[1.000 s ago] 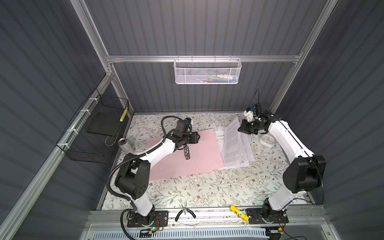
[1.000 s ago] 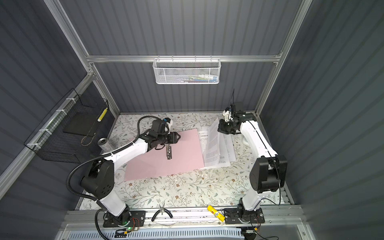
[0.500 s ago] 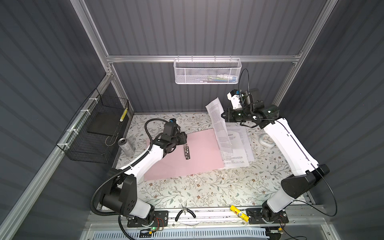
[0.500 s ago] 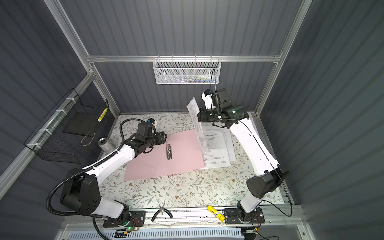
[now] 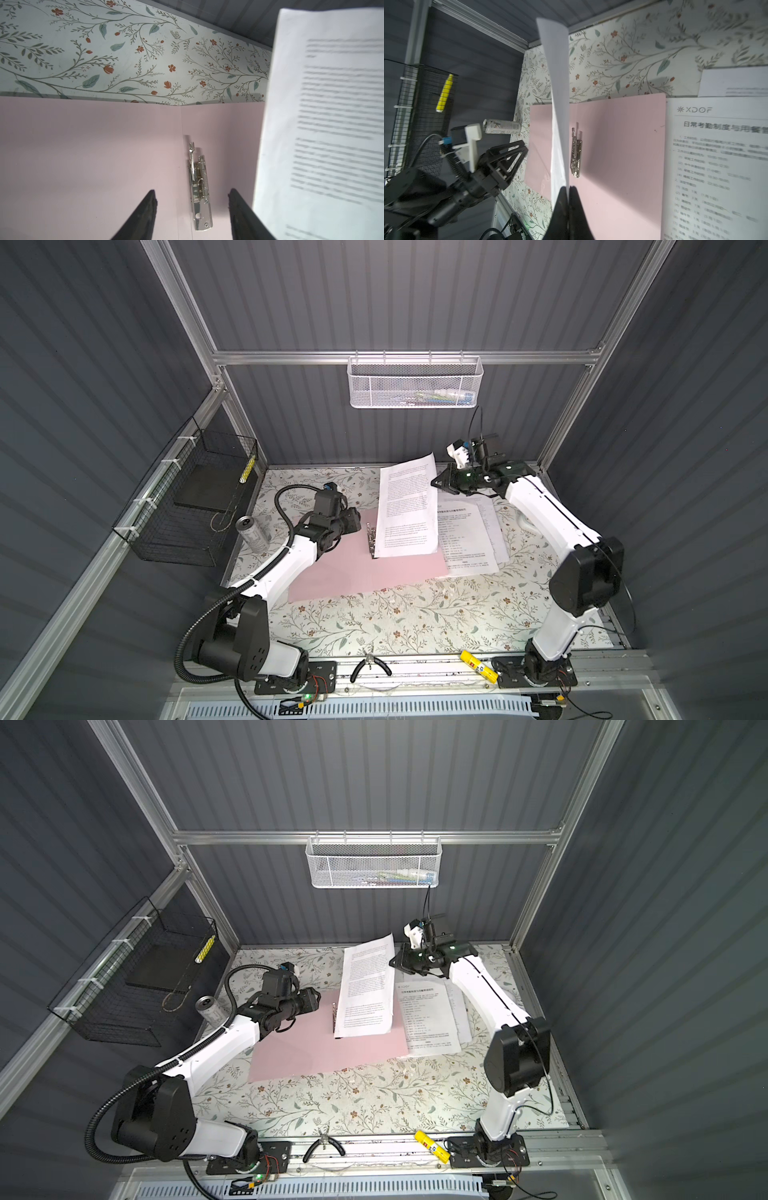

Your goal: Put the files into the folder

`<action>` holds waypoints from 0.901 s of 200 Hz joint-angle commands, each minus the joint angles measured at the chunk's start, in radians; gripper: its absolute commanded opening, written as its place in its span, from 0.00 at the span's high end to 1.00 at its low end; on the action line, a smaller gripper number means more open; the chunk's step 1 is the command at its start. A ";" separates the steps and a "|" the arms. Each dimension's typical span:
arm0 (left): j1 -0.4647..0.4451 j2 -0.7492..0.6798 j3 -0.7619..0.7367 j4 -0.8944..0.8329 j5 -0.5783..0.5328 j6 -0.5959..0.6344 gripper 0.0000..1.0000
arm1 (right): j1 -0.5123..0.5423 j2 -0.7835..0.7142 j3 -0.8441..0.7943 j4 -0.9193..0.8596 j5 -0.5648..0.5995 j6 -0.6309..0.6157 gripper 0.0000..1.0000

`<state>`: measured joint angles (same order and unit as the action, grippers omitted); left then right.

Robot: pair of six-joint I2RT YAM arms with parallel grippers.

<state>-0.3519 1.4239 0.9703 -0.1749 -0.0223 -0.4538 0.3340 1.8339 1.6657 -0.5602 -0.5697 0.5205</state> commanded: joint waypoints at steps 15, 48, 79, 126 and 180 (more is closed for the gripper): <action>0.005 0.006 -0.028 0.037 0.029 -0.009 0.43 | -0.001 0.128 -0.113 0.030 -0.079 -0.052 1.00; 0.006 0.026 -0.040 0.049 0.044 -0.011 0.43 | -0.009 0.165 -0.161 0.019 -0.036 -0.112 1.00; 0.007 0.035 -0.052 0.062 0.052 -0.013 0.43 | -0.010 0.149 -0.170 -0.008 0.042 -0.160 1.00; 0.007 0.060 -0.055 0.073 0.064 -0.013 0.43 | -0.011 0.192 -0.138 -0.012 0.032 -0.165 1.00; 0.005 0.070 -0.059 0.073 0.074 -0.012 0.43 | -0.010 0.230 -0.078 0.009 0.018 -0.143 1.00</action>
<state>-0.3515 1.4784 0.9222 -0.1104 0.0299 -0.4568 0.3260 2.0407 1.5414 -0.5507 -0.5434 0.3771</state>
